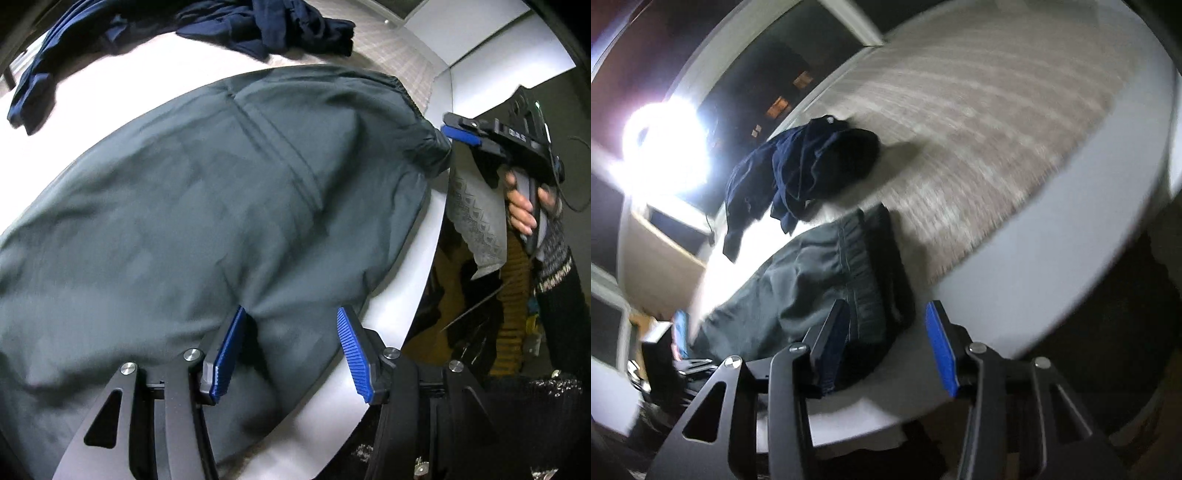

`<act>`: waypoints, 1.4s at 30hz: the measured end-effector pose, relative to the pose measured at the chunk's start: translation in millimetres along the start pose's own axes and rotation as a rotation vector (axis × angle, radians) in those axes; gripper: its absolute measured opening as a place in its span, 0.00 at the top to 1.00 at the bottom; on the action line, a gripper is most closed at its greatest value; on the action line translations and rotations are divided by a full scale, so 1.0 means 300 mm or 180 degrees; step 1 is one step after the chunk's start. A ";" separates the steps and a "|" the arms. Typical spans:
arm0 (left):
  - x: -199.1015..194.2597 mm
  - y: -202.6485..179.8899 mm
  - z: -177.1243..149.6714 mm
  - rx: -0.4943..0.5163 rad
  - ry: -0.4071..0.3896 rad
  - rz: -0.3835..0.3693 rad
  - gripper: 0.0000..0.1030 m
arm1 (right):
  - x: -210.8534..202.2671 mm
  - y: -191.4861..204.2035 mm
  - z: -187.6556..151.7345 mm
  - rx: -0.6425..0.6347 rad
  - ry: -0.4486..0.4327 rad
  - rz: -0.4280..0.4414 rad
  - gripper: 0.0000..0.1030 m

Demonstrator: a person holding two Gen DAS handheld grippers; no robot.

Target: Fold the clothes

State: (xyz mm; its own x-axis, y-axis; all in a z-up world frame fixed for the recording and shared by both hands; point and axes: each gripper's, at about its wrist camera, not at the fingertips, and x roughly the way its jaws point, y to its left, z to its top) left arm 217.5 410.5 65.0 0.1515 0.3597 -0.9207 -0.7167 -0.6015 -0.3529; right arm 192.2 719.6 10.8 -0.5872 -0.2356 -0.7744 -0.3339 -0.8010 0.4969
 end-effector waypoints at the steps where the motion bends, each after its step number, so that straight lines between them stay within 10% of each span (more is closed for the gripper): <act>1: 0.001 0.003 -0.005 -0.0024 -0.0009 -0.0002 0.52 | 0.019 0.013 0.020 -0.0094 0.0030 -0.0016 0.58; 13: -0.047 0.015 -0.032 -0.0278 -0.0227 0.0032 0.52 | 0.212 0.165 0.093 -0.1340 0.0276 -0.0481 0.58; 18: -0.101 0.065 -0.055 -0.0497 -0.0363 0.0083 0.52 | 0.156 0.125 0.125 -0.1078 0.0255 -0.0207 0.89; 23: -0.151 0.115 -0.070 -0.0650 -0.0520 0.0174 0.52 | 0.023 0.165 0.180 -0.1292 -0.0188 -0.0384 0.96; 28: -0.133 0.168 -0.072 -0.0781 -0.0478 0.0288 0.52 | 0.164 0.110 0.186 -0.1173 0.0305 -0.0435 0.94; 33: -0.168 0.195 -0.081 -0.0849 -0.0544 0.0358 0.52 | 0.041 0.070 0.224 -0.0930 0.0107 -0.0043 0.61; 42: -0.110 -0.016 0.188 -0.0081 -0.0641 0.0089 0.51 | 0.069 -0.003 0.170 -0.0888 0.0535 -0.0011 0.61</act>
State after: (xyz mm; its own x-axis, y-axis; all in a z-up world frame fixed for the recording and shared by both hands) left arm 177.7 441.8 106.5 -0.0093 0.4765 -0.8791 -0.7009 -0.6302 -0.3341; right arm 142.8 743.5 14.4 -0.4487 -0.3016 -0.8412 -0.1069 -0.9165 0.3856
